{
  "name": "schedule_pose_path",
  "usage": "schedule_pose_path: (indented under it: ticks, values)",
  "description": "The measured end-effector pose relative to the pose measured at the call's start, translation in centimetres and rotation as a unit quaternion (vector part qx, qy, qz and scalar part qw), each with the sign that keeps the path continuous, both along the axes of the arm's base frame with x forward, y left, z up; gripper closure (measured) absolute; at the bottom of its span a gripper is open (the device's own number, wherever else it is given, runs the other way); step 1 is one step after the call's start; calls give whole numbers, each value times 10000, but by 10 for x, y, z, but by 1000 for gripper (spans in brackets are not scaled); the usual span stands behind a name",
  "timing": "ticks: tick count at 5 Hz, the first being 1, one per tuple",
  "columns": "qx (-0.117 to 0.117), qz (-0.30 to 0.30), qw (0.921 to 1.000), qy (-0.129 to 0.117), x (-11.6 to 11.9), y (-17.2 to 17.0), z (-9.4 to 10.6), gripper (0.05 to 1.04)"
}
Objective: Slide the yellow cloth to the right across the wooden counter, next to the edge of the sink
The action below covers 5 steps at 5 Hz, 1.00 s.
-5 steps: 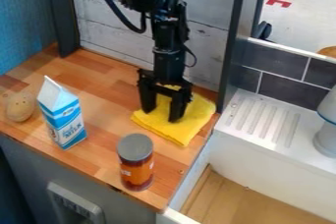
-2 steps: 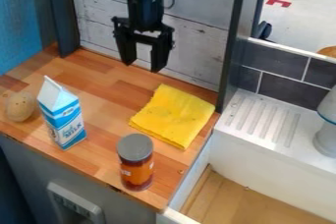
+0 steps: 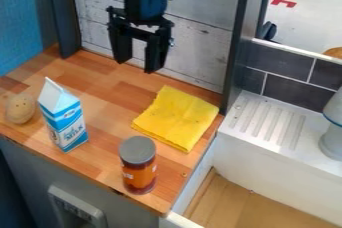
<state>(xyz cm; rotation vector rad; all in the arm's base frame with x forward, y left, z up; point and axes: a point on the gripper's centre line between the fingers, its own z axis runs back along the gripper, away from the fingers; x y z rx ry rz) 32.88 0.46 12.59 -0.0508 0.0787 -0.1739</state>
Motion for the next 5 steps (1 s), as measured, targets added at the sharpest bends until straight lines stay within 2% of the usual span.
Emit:
schedule_pose_path:
  ticks: [1,2,3,4,5]
  values:
    - [286,-413,9986,152,-36,7,23,83]
    - [543,-537,9971,19,-60,38,44,83]
    - [643,-580,9962,66,-74,55,56,83]
    - [532,-585,9966,241,-86,78,56,83]
    - [557,-956,9920,603,-81,85,47,83]
